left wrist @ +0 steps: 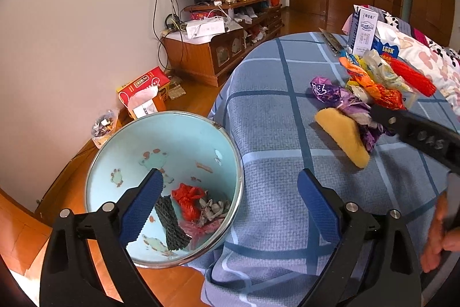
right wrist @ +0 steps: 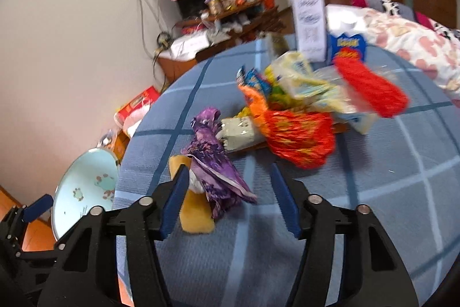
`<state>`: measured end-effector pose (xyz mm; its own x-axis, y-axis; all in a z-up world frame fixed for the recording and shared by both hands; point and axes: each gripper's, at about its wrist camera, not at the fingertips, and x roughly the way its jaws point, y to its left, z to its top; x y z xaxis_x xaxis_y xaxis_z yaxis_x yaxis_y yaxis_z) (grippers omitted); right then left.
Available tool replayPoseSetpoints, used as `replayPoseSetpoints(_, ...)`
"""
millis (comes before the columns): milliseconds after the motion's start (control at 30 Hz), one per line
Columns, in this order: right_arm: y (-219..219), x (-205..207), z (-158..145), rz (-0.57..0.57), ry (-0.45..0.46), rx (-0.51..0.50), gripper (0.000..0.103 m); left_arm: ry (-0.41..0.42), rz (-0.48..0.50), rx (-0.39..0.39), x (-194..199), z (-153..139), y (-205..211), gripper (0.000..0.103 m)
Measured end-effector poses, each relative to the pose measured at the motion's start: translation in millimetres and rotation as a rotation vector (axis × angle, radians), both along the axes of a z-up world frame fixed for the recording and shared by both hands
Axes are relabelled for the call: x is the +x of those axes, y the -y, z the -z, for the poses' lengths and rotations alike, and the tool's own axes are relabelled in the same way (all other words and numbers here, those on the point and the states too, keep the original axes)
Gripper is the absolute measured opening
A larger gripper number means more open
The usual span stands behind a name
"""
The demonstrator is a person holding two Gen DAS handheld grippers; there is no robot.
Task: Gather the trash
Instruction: 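Grasp the yellow sponge with the left tool while the right tool grasps the purple wrapper, then carry sponge and wrapper over the bucket and open both tools to drop them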
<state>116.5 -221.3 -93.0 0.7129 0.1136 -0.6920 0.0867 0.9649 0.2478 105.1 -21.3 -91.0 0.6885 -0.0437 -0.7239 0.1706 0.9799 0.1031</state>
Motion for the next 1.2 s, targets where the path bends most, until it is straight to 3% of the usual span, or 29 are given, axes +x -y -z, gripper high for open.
replayPoseSetpoints(133,-4,14,14,-0.064,-0.053,0.023,0.042,-0.004,0.000,0.000,6,0,6,0.092)
replayPoseSetpoints(300,-4,2,4,-0.116,0.001,0.020,0.024,0.000,0.013,-0.008,9,-1,16,0.091)
replayPoseSetpoints(333,-3,-2,1,-0.119,0.017,0.022,0.011,0.001,0.016,-0.012,10,-1,20,0.091)
replayPoseSetpoints(367,0,-7,-5,-0.122,0.038,0.031,0.007,0.000,0.020,-0.017,11,-2,23,0.091)
replayPoseSetpoints(600,29,-54,-32,-0.037,0.170,0.022,0.007,0.013,0.079,-0.044,16,-3,59,0.090)
replayPoseSetpoints(733,41,-75,-33,0.038,0.192,-0.022,0.007,-0.031,0.084,-0.083,28,11,82,0.077)
replayPoseSetpoints(867,47,-85,-31,0.061,0.205,-0.031,0.007,-0.076,0.077,-0.094,37,24,99,0.071)
replayPoseSetpoints(933,48,-86,-30,0.062,0.207,-0.030,0.007,-0.104,0.076,-0.108,41,32,104,0.055)
replayPoseSetpoints(1000,48,-86,-28,0.062,0.203,-0.029,0.007,-0.090,0.075,-0.099,40,35,108,0.048)
replayPoseSetpoints(1033,48,-86,-27,0.064,0.202,-0.027,0.007,-0.090,0.084,-0.095,39,36,109,0.037)
replayPoseSetpoints(1200,41,-91,-32,0.067,0.218,-0.017,0.007,-0.096,0.100,-0.117,38,35,109,0.032)
